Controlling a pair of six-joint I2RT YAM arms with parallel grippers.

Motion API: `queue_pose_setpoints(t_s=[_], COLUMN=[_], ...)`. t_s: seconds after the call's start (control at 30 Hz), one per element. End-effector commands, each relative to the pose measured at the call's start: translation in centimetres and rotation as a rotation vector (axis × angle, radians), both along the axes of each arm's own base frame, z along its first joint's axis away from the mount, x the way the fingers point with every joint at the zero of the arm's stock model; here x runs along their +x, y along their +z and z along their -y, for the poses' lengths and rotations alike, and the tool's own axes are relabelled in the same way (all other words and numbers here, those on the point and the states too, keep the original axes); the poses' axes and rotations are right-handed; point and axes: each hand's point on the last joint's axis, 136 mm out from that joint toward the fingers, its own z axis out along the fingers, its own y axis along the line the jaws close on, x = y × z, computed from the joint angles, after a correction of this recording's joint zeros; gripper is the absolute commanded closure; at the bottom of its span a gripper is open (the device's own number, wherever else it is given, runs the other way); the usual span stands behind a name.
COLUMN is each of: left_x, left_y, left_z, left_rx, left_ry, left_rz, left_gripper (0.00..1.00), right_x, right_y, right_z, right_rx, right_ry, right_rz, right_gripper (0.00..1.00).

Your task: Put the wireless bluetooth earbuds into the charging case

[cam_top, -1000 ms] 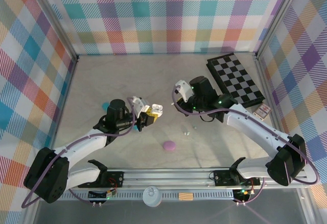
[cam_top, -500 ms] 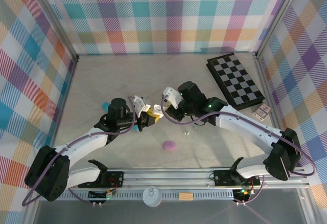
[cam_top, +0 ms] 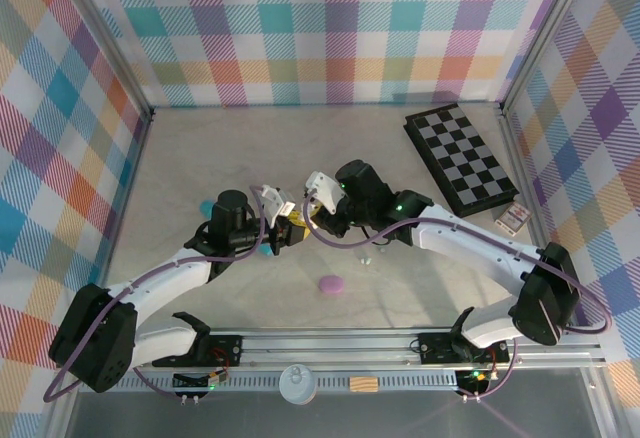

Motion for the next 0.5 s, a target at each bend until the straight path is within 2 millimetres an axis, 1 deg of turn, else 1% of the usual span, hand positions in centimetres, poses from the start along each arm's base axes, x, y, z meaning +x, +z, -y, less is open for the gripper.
queue_pose_setpoints(t_s=[0.0,0.23,0.37,0.47], left_x=[0.2,0.4,0.2,0.1], left_y=[1.8,1.8,1.9,2.0], left_z=[0.6,0.6,0.7,0.5], left_rx=[-0.032,-0.030,-0.038,-0.038], left_ry=[-0.020,-0.015,-0.027,-0.019], left_rz=[0.040,0.042,0.040,0.046], left_gripper=[1.00,1.00,1.00,1.00], right_x=[0.2,-0.7,-1.6,-1.9], right_y=[1.0,1.1,0.6,0.3], right_z=[-0.7,-1.1,-1.4,-1.7], right_rx=[0.015,0.047,0.049,0.051], right_ry=[0.022,0.077,0.135,0.154], right_rz=[0.041,0.029,0.007,-0.007], right_gripper=[0.83,0.82,0.81,0.79])
